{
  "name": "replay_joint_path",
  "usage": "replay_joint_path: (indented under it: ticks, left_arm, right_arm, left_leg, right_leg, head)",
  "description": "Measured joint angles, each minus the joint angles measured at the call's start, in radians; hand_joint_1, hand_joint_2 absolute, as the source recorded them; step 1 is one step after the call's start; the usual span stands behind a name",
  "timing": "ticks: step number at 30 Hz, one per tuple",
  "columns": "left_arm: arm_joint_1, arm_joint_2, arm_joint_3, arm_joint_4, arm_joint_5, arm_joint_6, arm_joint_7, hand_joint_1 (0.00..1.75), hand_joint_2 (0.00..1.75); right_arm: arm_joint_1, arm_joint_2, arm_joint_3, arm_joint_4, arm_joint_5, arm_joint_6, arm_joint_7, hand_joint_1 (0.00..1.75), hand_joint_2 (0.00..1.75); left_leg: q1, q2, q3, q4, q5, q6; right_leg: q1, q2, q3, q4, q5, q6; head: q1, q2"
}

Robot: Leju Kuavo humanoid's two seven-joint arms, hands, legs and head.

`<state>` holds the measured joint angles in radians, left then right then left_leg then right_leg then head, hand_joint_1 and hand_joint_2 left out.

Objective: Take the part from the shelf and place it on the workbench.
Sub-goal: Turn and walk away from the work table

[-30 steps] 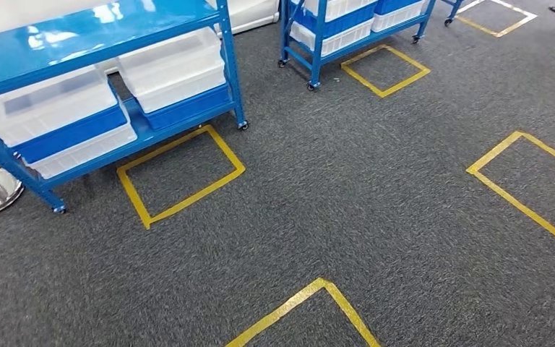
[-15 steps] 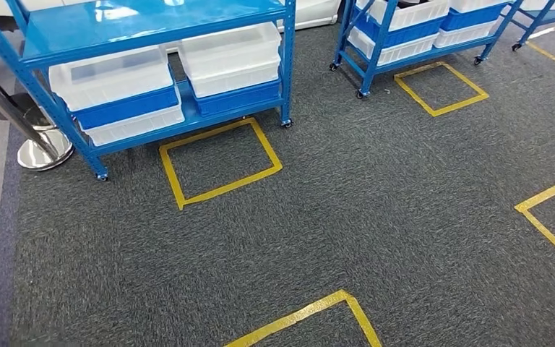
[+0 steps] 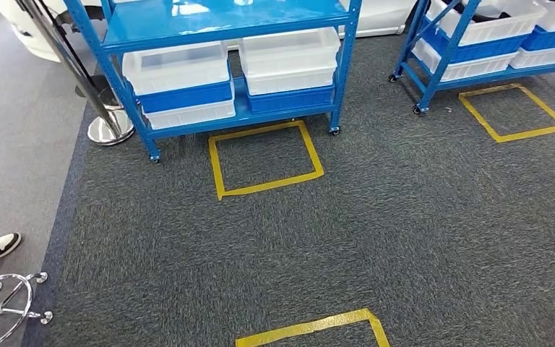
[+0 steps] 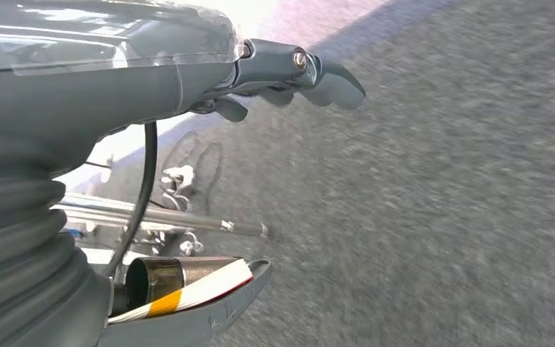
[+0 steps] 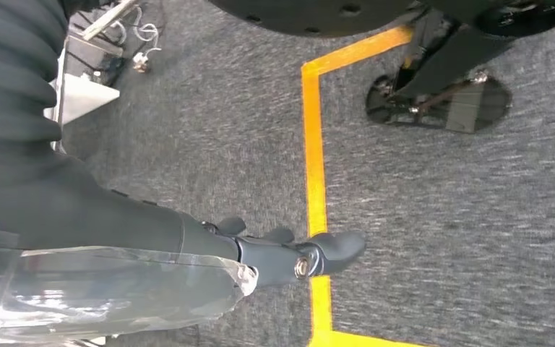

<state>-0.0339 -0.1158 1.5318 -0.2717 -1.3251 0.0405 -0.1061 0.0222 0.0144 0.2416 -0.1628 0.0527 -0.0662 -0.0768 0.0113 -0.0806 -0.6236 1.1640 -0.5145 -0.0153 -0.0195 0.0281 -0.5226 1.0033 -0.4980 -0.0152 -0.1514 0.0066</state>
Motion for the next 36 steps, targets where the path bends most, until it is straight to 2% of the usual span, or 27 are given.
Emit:
replay_joint_path:
  ticks: [1, 2, 3, 4, 5, 6, 8, 9, 10, 12, 13, 14, 16, 17, 18, 19, 20, 22, 23, 24, 26, 27, 28, 30, 31, 32, 36]
  left_arm:
    - [-0.002, -0.004, -0.002, -0.001, -0.001, 0.004, 0.0, 0.0, 1.75]
    - [-0.005, -0.007, -0.005, -0.001, -0.001, 0.008, 0.002, 0.0, 1.75]
    - [-0.008, -0.01, -0.006, -0.001, 0.001, 0.01, 0.006, 0.0, 1.75]
    - [-0.01, -0.014, -0.008, -0.001, 0.004, 0.013, 0.011, 0.0, 1.75]
    - [-0.01, -0.017, -0.008, -0.001, 0.007, 0.017, 0.018, 0.0, 1.75]
    - [-0.01, -0.02, -0.008, -0.001, 0.011, 0.021, 0.025, 0.0, 1.75]
    - [-0.012, -0.023, -0.008, -0.002, 0.017, 0.03, 0.038, 0.0, 1.75]
    - [-0.013, -0.025, -0.008, -0.002, 0.018, 0.034, 0.043, 0.0, 1.75]
    - [-0.014, -0.027, -0.008, -0.002, 0.019, 0.036, 0.047, 0.0, 1.75]
    - [-0.012, -0.031, -0.008, -0.002, 0.019, 0.037, 0.052, 0.0, 1.75]
    - [-0.011, -0.033, -0.008, -0.002, 0.019, 0.038, 0.055, 0.0, 1.75]
    - [-0.012, -0.035, -0.008, -0.002, 0.019, 0.039, 0.057, 0.0, 1.75]
    - [-0.015, -0.039, -0.008, -0.002, 0.019, 0.039, 0.061, 0.0, 1.75]
    - [-0.017, -0.039, -0.008, -0.002, 0.019, 0.039, 0.061, 0.0, 1.75]
    - [-0.017, -0.04, -0.008, -0.002, 0.019, 0.037, 0.06, 0.0, 1.75]
    - [-0.017, -0.04, -0.009, -0.003, 0.018, 0.036, 0.057, 0.0, 1.75]
    - [-0.017, -0.04, -0.009, -0.003, 0.018, 0.033, 0.053, 0.0, 1.75]
    - [-0.016, -0.041, -0.009, -0.004, 0.017, 0.031, 0.046, 0.0, 1.75]
    - [-0.017, -0.041, -0.009, -0.004, 0.016, 0.03, 0.044, 0.0, 1.75]
    - [-0.016, -0.042, -0.009, -0.005, 0.016, 0.03, 0.043, 0.0, 1.75]
    - [-0.012, -0.043, -0.009, -0.006, 0.016, 0.03, 0.041, 0.0, 1.75]
    - [-0.009, -0.043, -0.009, -0.007, 0.015, 0.032, 0.041, 0.0, 1.75]
    - [-0.007, -0.043, -0.009, -0.009, 0.015, 0.033, 0.042, 0.0, 1.75]
    - [-0.008, -0.045, -0.01, -0.013, 0.012, 0.038, 0.049, 0.0, 1.75]
    - [-0.008, -0.046, -0.012, -0.015, 0.01, 0.043, 0.054, 0.0, 1.75]
    - [-0.007, -0.046, -0.017, -0.019, 0.01, 0.049, 0.061, 0.0, 1.75]
    - [0.006, -0.042, -0.096, -0.032, 0.063, 0.06, 0.077, 0.0, 1.75]
  right_arm:
    - [0.002, -0.002, -0.005, 0.001, -0.002, 0.003, -0.001, 0.0, 1.75]
    - [0.003, -0.002, -0.009, 0.003, -0.003, 0.006, -0.002, 0.0, 1.75]
    - [0.004, -0.003, -0.012, 0.005, -0.003, 0.009, 0.0, 0.0, 1.75]
    - [0.004, -0.003, -0.014, 0.006, -0.002, 0.011, 0.001, 0.0, 1.75]
    - [0.004, -0.004, -0.015, 0.007, -0.002, 0.012, 0.004, 0.0, 1.75]
    - [0.003, -0.004, -0.015, 0.008, -0.001, 0.013, 0.006, 0.0, 1.75]
    - [0.001, -0.005, -0.017, 0.009, 0.0, 0.013, 0.01, 0.0, 1.75]
    - [0.0, -0.005, -0.018, 0.009, 0.001, 0.012, 0.011, 0.0, 1.75]
    - [-0.002, -0.006, -0.02, 0.009, 0.001, 0.012, 0.012, 0.0, 1.75]
    - [-0.007, -0.006, -0.022, 0.01, 0.001, 0.011, 0.012, 0.0, 1.75]
    - [-0.009, -0.007, -0.023, 0.01, 0.001, 0.01, 0.011, 0.0, 1.75]
    - [-0.01, -0.007, -0.024, 0.01, 0.001, 0.01, 0.011, 0.0, 1.75]
    - [-0.009, -0.008, -0.025, 0.011, 0.001, 0.007, 0.01, 0.0, 1.75]
    - [-0.008, -0.009, -0.026, 0.011, 0.001, 0.005, 0.01, 0.0, 1.75]
    - [-0.006, -0.009, -0.027, 0.012, 0.001, 0.004, 0.01, 0.0, 1.75]
    - [-0.005, -0.009, -0.028, 0.012, 0.0, 0.002, 0.01, 0.0, 1.75]
    - [-0.004, -0.009, -0.029, 0.013, -0.002, -0.002, 0.011, 0.0, 1.31]
    - [-0.002, -0.009, -0.031, 0.013, -0.006, -0.014, 0.013, 0.0, 0.44]
    - [0.0, -0.009, -0.032, 0.014, -0.008, -0.02, 0.014, 0.0, 0.0]
    - [0.0, -0.009, -0.033, 0.015, -0.01, -0.025, 0.015, 0.0, 0.0]
    - [-0.005, -0.008, -0.036, 0.016, -0.022, -0.032, 0.022, 0.0, 0.0]
    - [-0.009, -0.007, -0.04, 0.016, -0.032, -0.035, 0.027, 0.0, 0.44]
    - [-0.01, -0.005, -0.045, 0.017, -0.041, -0.037, 0.034, 0.0, 0.87]
    - [-0.01, -0.001, -0.056, 0.018, -0.053, -0.039, 0.047, 0.0, 1.75]
    - [-0.009, 0.0, -0.061, 0.019, -0.055, -0.038, 0.053, 0.0, 1.75]
    - [-0.008, 0.001, -0.064, 0.02, -0.056, -0.033, 0.058, 0.0, 1.75]
    - [-0.007, 0.001, -0.079, 0.019, -0.056, -0.018, 0.067, 0.0, 1.75]
  left_leg:
    - [-0.002, 0.034, -0.02, 0.058, -0.035, -0.002]
    - [0.0, 0.052, -0.04, 0.106, -0.068, -0.004]
    - [0.001, 0.062, -0.051, 0.135, -0.089, -0.005]
    - [0.002, 0.069, -0.048, 0.133, -0.092, -0.006]
    - [0.003, 0.076, -0.026, 0.097, -0.075, -0.007]
    - [0.003, 0.088, 0.009, 0.033, -0.044, -0.007]
    - [0.0, 0.128, 0.075, -0.095, 0.002, 0.001]
    - [-0.003, 0.141, 0.091, -0.13, 0.012, 0.009]
    - [-0.006, 0.144, 0.092, -0.142, 0.012, 0.016]
    - [-0.005, 0.123, 0.088, -0.146, 0.018, 0.031]
    - [-0.003, 0.114, 0.089, -0.15, 0.022, 0.038]
    - [0.0, 0.105, 0.091, -0.155, 0.026, 0.045]
    - [0.002, 0.087, 0.091, -0.159, 0.032, 0.055]
    - [0.001, 0.077, 0.089, -0.158, 0.034, 0.058]
    - [0.0, 0.065, 0.087, -0.158, 0.034, 0.059]
    - [0.0, 0.051, 0.087, -0.156, 0.035, 0.059]
    - [0.0, 0.037, 0.088, -0.154, 0.034, 0.059]
    - [0.0, 0.011, 0.088, -0.149, 0.032, 0.055]
    - [-0.001, 0.001, 0.087, -0.146, 0.03, 0.052]
    - [-0.001, -0.007, 0.083, -0.143, 0.029, 0.047]
    - [-0.001, -0.017, 0.077, -0.143, 0.031, 0.035]
    - [0.0, -0.021, 0.074, -0.145, 0.032, 0.029]
    - [0.0, -0.012, 0.074, -0.143, 0.03, 0.023]
    - [-0.002, 0.009, 0.078, -0.149, 0.03, 0.027]
    - [-0.002, 0.02, 0.079, -0.15, 0.031, 0.032]
    - [-0.002, 0.021, 0.081, -0.155, 0.032, 0.036]
    - [0.0, 0.02, 0.082, -0.157, 0.033, 0.032]
  right_leg:
    - [0.003, -0.015, 0.001, -0.002, -0.001, -0.004]
    - [0.005, -0.032, 0.0, -0.001, -0.002, -0.007]
    - [0.007, -0.05, -0.001, -0.001, -0.003, -0.009]
    - [0.008, -0.066, -0.001, 0.0, -0.004, -0.009]
    - [0.008, -0.082, -0.001, 0.002, -0.006, -0.007]
    - [0.008, -0.096, 0.001, 0.004, -0.009, -0.005]
    - [0.011, -0.118, 0.003, 0.011, -0.015, 0.004]
    - [0.014, -0.128, 0.003, 0.014, -0.017, 0.009]
    - [0.016, -0.137, 0.003, 0.016, -0.018, 0.013]
    - [0.017, -0.148, 0.005, 0.016, -0.019, 0.022]
    - [0.016, -0.134, 0.005, 0.023, -0.026, 0.028]
    - [0.014, -0.109, -0.004, 0.045, -0.044, 0.032]
    - [0.01, -0.052, -0.051, 0.147, -0.104, 0.038]
    - [0.009, -0.038, -0.084, 0.213, -0.132, 0.04]
    - [0.009, -0.032, -0.111, 0.265, -0.147, 0.04]
    - [0.008, -0.03, -0.125, 0.288, -0.141, 0.04]
    - [0.008, -0.028, -0.121, 0.27, -0.115, 0.039]
    - [0.006, -0.008, -0.074, 0.15, -0.036, 0.032]
    - [0.006, 0.006, -0.049, 0.088, -0.01, 0.027]
    - [0.006, 0.019, -0.035, 0.05, 0.002, 0.024]
    - [0.009, 0.024, -0.031, 0.029, 0.002, 0.019]
    - [0.008, 0.02, -0.031, 0.026, 0.004, 0.016]
    - [0.007, 0.015, -0.03, 0.021, 0.006, 0.012]
    - [0.006, 0.009, -0.025, 0.016, 0.006, 0.011]
    - [0.009, 0.007, -0.024, 0.017, 0.003, 0.012]
    - [0.011, 0.006, -0.023, 0.019, 0.0, 0.012]
    - [0.014, 0.004, -0.021, 0.022, -0.001, 0.007]
  head:
    - [-0.003, 0.0]
    - [-0.006, 0.0]
    - [-0.005, 0.0]
    - [-0.005, 0.0]
    - [-0.005, 0.0]
    - [-0.005, 0.0]
    - [-0.004, 0.0]
    - [-0.003, 0.0]
    - [-0.002, 0.0]
    - [-0.001, 0.0]
    - [-0.001, 0.0]
    - [0.0, 0.0]
    - [0.002, 0.0]
    - [0.003, 0.0]
    - [0.003, 0.0]
    - [0.003, 0.0]
    - [0.003, 0.0]
    - [0.003, 0.0]
    - [0.003, 0.0]
    - [0.003, 0.0]
    - [0.003, 0.0]
    - [0.003, 0.0]
    - [0.002, 0.0]
    - [0.0, 0.0]
    - [0.0, 0.0]
    - [0.0, 0.0]
    - [0.001, 0.0]
